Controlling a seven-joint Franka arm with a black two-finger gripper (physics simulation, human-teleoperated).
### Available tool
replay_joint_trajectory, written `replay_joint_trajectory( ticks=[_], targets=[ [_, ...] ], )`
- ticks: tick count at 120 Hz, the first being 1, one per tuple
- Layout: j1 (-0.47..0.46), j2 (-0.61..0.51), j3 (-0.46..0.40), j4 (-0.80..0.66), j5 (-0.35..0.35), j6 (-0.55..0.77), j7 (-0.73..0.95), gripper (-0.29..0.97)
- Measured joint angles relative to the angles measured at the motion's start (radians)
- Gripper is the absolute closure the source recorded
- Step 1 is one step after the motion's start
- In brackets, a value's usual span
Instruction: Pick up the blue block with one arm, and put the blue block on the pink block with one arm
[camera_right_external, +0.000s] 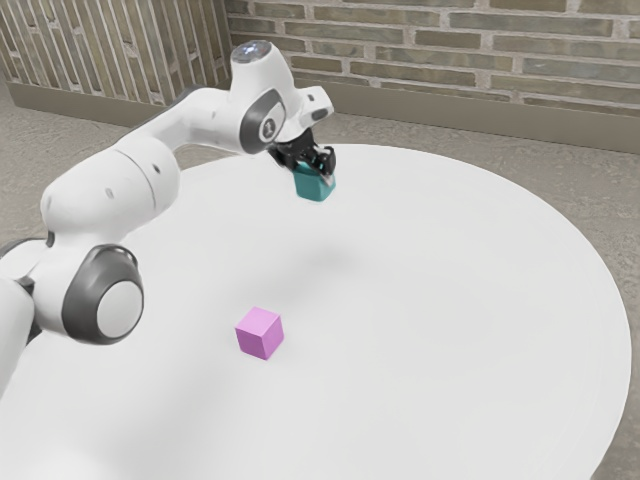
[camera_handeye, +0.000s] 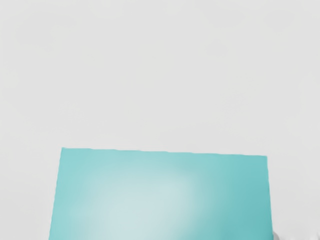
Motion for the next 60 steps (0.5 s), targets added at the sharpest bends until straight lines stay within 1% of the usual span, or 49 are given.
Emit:
replay_joint_trajectory(
  ticks=[8,19,26,47,60],
  targets=[
    [-0.008,-0.086,0.001,-0.092,0.000,-0.023,-0.002,0.33],
    [-0.013,-0.295,0.002,-0.380,-0.001,-0.001,-0.004,0.34],
    [-0.017,-0.407,0.002,-0.529,-0.001,0.021,-0.006,0.34],
    [-0.007,-0.704,-0.001,-1.005,-0.010,0.166,-0.013,0.34],
    [-0.005,-0.808,-0.013,-1.191,-0.011,0.263,-0.018,0.34]
  ],
)
